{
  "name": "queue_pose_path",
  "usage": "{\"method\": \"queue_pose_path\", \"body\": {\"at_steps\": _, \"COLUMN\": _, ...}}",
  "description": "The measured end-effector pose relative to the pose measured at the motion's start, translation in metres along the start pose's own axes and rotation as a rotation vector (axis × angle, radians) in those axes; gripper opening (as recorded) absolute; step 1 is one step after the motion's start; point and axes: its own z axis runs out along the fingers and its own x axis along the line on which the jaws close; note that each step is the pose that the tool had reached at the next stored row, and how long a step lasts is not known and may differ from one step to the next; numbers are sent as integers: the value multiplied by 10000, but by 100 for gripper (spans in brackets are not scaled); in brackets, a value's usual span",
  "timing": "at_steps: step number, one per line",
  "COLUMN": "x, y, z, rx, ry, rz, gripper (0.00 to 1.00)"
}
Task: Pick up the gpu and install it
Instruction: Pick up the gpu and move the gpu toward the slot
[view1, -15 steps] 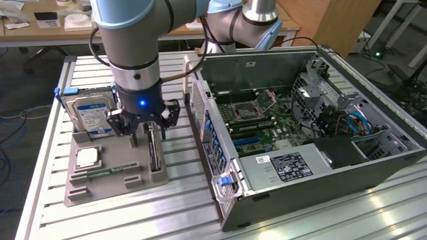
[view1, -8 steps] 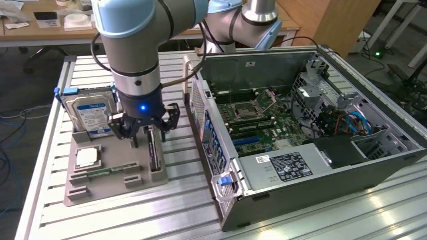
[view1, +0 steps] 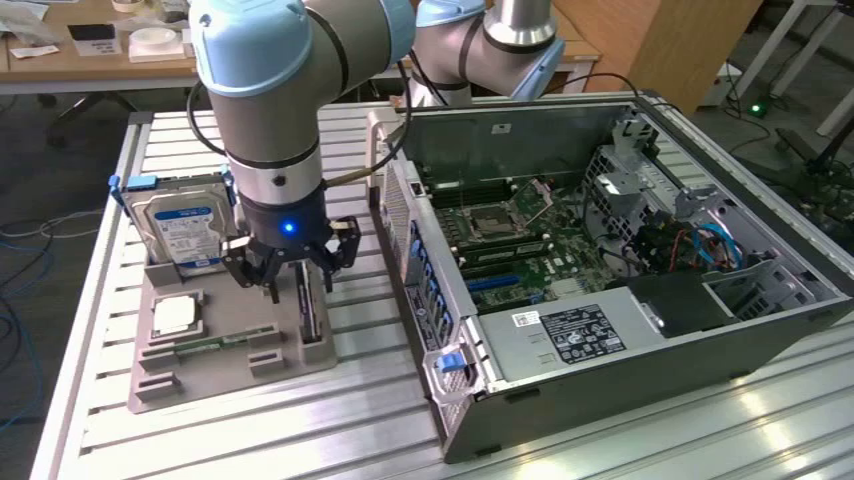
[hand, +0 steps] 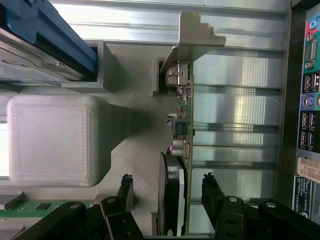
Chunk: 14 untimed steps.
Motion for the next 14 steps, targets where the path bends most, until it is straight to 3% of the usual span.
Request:
{"method": "queue_pose_path", "body": {"at_steps": 3, "x": 0, "y": -2, "z": 41, "rx": 1, "ry": 1, "rz": -1, "gripper": 66}}
{"method": "queue_pose_path", "body": {"at_steps": 14, "x": -15, "y": -2, "z": 48, "rx": 0, "ry": -2, "rz": -1, "gripper": 65}}
